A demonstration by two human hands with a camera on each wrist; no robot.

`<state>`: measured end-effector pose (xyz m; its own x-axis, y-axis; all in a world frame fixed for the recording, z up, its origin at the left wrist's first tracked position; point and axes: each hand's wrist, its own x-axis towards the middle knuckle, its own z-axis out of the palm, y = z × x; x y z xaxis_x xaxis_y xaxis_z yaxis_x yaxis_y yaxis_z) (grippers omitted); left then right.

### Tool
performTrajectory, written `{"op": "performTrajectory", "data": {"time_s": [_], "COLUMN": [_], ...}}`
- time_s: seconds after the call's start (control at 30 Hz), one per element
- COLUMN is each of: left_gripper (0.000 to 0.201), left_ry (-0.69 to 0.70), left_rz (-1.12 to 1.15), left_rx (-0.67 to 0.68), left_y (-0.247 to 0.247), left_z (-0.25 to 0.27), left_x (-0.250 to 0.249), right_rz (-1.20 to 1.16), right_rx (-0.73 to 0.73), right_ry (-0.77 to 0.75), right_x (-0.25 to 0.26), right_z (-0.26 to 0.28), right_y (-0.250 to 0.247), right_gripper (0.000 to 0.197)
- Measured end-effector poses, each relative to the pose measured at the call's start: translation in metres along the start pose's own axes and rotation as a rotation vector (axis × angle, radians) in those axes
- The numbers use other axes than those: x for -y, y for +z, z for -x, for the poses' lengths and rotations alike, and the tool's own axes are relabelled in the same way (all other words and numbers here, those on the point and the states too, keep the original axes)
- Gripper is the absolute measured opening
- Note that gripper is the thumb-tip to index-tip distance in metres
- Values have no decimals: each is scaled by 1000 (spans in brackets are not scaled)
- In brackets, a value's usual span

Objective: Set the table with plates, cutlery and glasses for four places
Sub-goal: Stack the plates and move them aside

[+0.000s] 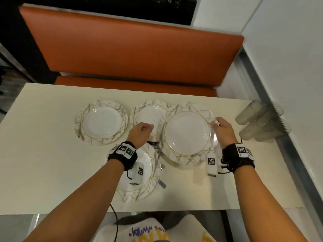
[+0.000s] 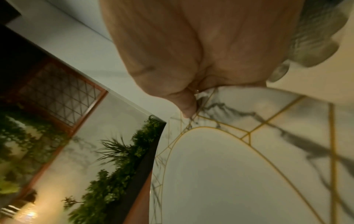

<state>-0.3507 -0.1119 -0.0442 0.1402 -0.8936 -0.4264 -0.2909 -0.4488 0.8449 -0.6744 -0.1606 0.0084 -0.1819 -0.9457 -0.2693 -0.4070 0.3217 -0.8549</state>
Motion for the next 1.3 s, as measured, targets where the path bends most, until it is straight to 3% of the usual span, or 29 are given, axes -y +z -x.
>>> {"op": "performTrajectory", "data": {"time_s": [0.1,0.17,0.23,0.3,0.33,0.4,0.47,0.57,0.67,0.77,0.83,0.9,1.07,1.23,1.3], "left_gripper": [87,102,93,66,62,65,55,73,51,65,74,69,54,33,34], "left_ry": [-62,-124,-197,-173,-165,-134,-103,-105,-83,-81,-61,-24,90,152,158], "left_rz": [89,228,445,602,607,585,556,572,608,655,674,648,604,524,493], "left_rx": [23,-1,-45,-124,-167,-277,-369,-493,-592,-669,-716,-757,-764,-703,-664], "left_y": [-13,-25,-42,-60,-69,-85,-104,-129,-145,-154,-160,-165,-172,-166,-157], "left_z": [3,8,11,17,23,32,38,46,56,62,65,63,65,63,63], "left_x": [-1,1,12,22,23,28,39,59,76,85,85,85,61,33,24], "right_rz": [-102,-140,-163,-174,-163,-109,49,384,617,678,682,620,395,313,282], "right_rx": [40,89,165,234,270,306,313,368,457,509,511,517,577,412,342], "right_ry": [2,27,56,56,50,67,59,12,-40,-44,-44,-14,90,27,-5], "right_x": [23,30,29,33,35,32,22,3,-13,-24,-27,-27,-17,3,13], "right_z": [11,17,20,25,29,33,38,51,59,57,54,51,38,17,9], "right_y": [36,63,88,112,122,142,159,181,194,201,204,202,176,136,116], "right_gripper": [20,17,17,19,20,24,31,36,42,35,17,6,22,30,28]}}
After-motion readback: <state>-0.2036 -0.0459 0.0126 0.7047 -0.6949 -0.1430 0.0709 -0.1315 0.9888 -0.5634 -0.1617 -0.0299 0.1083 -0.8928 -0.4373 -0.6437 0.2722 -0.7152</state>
